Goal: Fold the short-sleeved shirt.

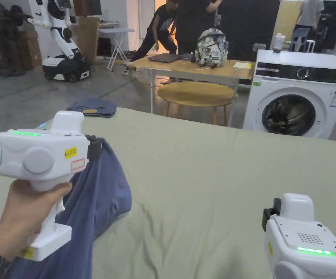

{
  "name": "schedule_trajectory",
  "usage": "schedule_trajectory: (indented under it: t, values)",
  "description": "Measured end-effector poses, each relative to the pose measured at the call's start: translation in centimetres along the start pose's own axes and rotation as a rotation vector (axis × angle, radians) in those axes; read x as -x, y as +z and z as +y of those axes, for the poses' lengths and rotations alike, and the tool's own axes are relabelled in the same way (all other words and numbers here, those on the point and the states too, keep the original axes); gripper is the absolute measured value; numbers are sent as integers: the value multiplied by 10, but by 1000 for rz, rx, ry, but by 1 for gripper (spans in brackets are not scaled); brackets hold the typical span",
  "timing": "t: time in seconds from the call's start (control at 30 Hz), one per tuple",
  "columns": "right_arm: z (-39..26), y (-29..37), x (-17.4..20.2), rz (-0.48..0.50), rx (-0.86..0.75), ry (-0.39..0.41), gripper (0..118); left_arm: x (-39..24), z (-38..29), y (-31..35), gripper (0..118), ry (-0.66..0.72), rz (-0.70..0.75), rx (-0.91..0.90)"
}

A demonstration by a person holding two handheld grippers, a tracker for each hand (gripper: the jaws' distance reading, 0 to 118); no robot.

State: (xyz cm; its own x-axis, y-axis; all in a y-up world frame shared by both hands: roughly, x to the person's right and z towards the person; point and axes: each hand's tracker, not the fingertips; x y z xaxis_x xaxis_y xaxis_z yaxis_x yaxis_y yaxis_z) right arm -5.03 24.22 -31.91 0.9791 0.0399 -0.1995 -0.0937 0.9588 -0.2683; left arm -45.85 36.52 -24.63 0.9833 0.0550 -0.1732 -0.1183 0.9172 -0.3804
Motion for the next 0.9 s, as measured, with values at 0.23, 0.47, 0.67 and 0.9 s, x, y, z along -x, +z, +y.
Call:
schedule_trajectory:
  t: [0.23, 0.47, 0.67, 0.9]
  values:
    - [8, 21, -37, -56, -37, -22, 0, -90, 45, -15, 0, -67, -184, -57]
    - [6, 47, -88, -155, -66, -34, 0, -210, 57, -41, 0, -128, -393, -52]
    - [0, 69, -135, -249, -67, -45, 0, -313, 33, -59, 0, -185, -587, 11]
    - [-17, 87, -174, -336, -37, -62, 0, -387, -37, -70, 0, -232, -712, 172]
